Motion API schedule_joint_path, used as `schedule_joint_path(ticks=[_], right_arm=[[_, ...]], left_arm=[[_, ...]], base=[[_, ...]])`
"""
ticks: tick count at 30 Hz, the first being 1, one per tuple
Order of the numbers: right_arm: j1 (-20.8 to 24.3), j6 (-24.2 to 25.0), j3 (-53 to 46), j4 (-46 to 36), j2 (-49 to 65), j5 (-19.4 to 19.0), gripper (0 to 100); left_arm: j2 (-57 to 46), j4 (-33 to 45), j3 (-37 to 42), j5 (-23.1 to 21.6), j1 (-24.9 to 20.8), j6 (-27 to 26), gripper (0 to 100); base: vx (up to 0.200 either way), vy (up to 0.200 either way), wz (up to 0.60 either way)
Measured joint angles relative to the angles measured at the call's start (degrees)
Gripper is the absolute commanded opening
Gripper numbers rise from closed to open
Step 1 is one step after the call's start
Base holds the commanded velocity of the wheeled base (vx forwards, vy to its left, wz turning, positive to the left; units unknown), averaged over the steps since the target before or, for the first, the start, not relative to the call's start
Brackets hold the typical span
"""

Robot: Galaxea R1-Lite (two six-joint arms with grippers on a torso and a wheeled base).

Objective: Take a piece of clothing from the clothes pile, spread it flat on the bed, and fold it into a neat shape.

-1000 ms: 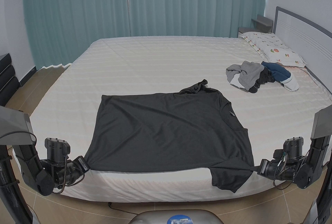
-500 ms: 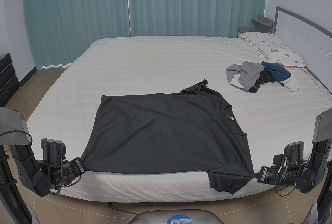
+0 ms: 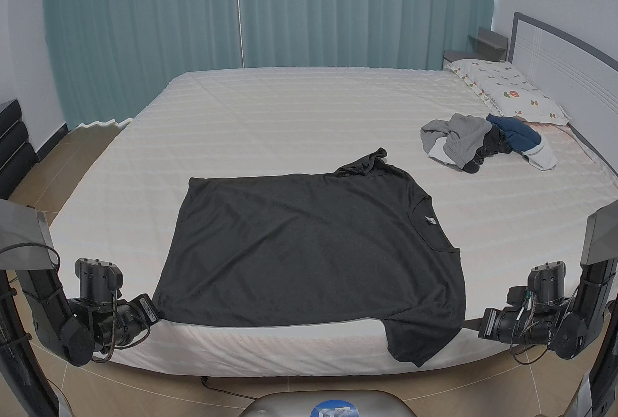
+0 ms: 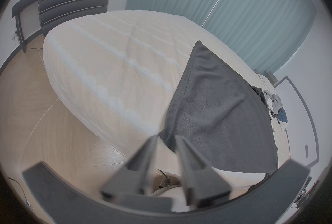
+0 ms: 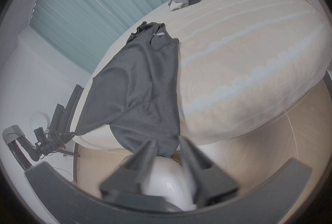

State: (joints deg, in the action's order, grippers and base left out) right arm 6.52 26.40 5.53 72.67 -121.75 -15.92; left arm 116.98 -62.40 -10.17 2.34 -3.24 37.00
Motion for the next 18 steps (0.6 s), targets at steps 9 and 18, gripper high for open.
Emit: schedule_joint_path(ticks=[9, 18], right_arm=[[-0.2, 0.5, 0.6, 0.0, 1.9, 0.0, 100], [-0.4, 0.8, 1.5, -0.5, 4.3, -0.1, 100]], left_arm=[[-0.7, -0.6, -0.2, 0.0, -0.1, -0.5, 100], [-2.3, -4.6, 0.0, 0.2, 0.2, -1.2, 100]], base=[[0.000, 0.000, 0.00], [0.000, 0.000, 0.00]])
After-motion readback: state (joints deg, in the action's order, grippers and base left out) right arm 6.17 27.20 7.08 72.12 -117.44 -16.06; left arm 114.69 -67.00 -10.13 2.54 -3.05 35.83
